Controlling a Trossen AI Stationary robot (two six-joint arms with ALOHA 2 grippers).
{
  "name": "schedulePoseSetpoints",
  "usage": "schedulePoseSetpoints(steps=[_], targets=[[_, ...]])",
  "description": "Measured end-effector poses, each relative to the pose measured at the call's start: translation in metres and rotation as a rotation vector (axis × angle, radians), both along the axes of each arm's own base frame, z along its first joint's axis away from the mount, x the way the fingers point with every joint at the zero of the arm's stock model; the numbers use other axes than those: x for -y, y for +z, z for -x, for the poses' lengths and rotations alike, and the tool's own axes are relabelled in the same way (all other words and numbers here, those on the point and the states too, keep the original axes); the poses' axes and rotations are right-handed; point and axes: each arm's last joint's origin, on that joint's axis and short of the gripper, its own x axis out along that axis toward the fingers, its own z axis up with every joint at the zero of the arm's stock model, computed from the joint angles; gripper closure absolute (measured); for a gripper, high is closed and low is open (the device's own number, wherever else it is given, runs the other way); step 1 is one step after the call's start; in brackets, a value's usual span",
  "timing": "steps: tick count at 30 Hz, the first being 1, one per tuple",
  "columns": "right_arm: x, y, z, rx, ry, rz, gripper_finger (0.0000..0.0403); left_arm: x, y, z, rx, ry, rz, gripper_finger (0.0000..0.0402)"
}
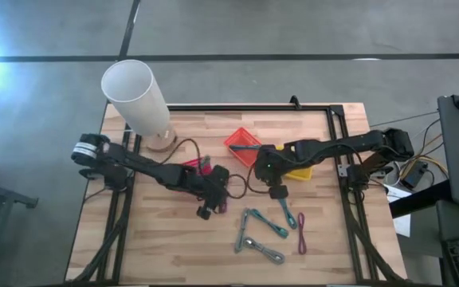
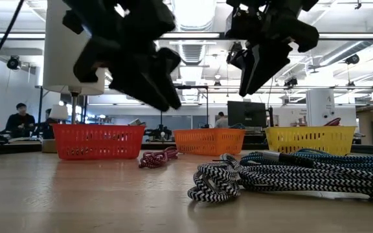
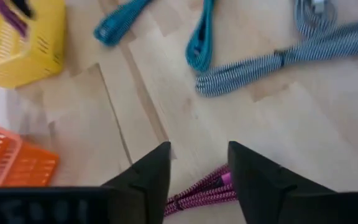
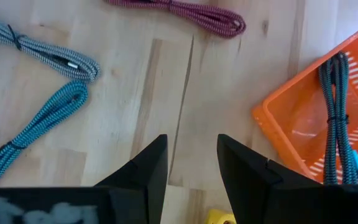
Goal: Pick & Place USB Port
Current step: Put the top black and pink charger cable into the yellow bin
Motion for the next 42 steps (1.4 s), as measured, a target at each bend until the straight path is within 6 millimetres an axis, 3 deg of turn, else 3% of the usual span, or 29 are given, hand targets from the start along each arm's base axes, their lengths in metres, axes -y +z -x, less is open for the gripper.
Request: schedulePoseSetpoints(steps=[6, 11, 19, 23, 32, 37, 42], targets=[[-0.001, 0.0, 0.001, -0.018, 0.002, 0.0, 0.0275, 0.006, -0.015, -0.01, -0.146, -0.061, -0.074, 0.0189], [-0.001, -0.005, 0.004, -0.036, -0.001, -0.002, 0.0271, 0.009, -0.031, -0.013, -0.247, -0.064, -0.117, 0.0189], [-0.001, -0.008, 0.005, -0.048, -0.009, -0.006, 0.028, 0.01, -0.049, -0.021, -0.248, -0.043, -0.187, 0.0194], [-0.001, -0.008, 0.005, -0.048, -0.019, -0.011, 0.0282, 0.01, -0.049, -0.021, -0.253, -0.049, -0.176, 0.0229], [-0.001, -0.008, 0.005, -0.047, -0.02, -0.011, 0.0278, 0.012, -0.05, -0.021, -0.265, -0.046, -0.07, 0.039], [-0.001, -0.008, 0.005, -0.048, -0.021, -0.012, 0.0285, 0.012, -0.045, -0.022, -0.224, -0.021, -0.04, 0.0398], [-0.003, -0.005, 0.009, -0.048, -0.012, -0.011, 0.0286, 0.013, -0.024, -0.024, -0.113, -0.015, -0.012, 0.0401]])
